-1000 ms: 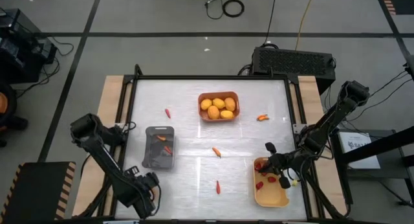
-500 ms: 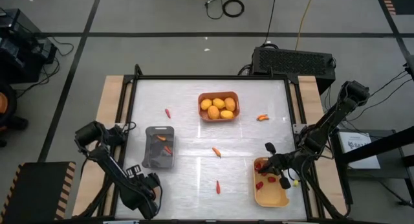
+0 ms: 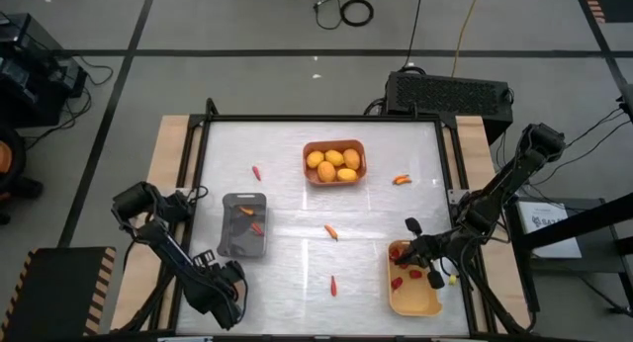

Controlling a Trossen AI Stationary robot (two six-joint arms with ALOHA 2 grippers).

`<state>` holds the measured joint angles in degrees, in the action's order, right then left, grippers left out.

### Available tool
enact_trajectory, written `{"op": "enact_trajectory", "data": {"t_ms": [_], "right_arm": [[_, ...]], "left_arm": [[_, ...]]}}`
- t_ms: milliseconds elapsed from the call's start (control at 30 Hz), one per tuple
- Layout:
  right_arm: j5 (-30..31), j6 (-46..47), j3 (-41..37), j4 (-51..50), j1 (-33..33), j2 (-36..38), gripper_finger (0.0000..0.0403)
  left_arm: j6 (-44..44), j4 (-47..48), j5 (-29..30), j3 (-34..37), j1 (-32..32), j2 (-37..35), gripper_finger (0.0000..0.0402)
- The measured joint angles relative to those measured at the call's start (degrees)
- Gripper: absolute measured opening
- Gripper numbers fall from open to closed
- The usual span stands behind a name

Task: Sort produce into baskets
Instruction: Put the orange chili pepper into the black bin

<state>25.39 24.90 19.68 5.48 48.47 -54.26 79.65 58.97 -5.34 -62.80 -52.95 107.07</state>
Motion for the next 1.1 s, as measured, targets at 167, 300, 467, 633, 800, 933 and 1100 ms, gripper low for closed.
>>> {"op": "enact_trajectory", "data": {"t_ms": [167,300,467,633,800,933,1100], "right_arm": [[0.0,-0.1,0.0,0.4,0.0,0.0,0.0004],[0.0,-0.1,0.0,0.6,0.0,0.0,0.0004],[0.0,0.5,0.0,0.8,0.0,0.0,0.0004],[0.0,1.4,0.0,0.8,0.0,0.0,0.0004],[0.0,1.4,0.0,0.8,0.0,0.0,0.0004],[0.0,1.1,0.0,0.8,0.0,0.0,0.0004],[0.0,0.4,0.0,0.7,0.0,0.0,0.0004]], "left_arm": [[-2.2,-0.5,0.0,0.1,0.0,-0.6,0.0097],[-2.5,-0.5,0.6,0.1,0.0,-0.6,0.0055],[-2.2,-0.1,0.8,-0.1,0.0,-0.6,0.0015],[-0.8,0.6,2.9,-1.4,-0.1,-1.7,0.0005],[3.3,0.6,5.4,-4.2,0.0,-6.7,0.0003],[4.0,-0.2,14.6,-7.7,0.1,-11.3,0.0003],[5.3,3.8,31.3,-9.1,1.7,-15.5,0.0002]]}}
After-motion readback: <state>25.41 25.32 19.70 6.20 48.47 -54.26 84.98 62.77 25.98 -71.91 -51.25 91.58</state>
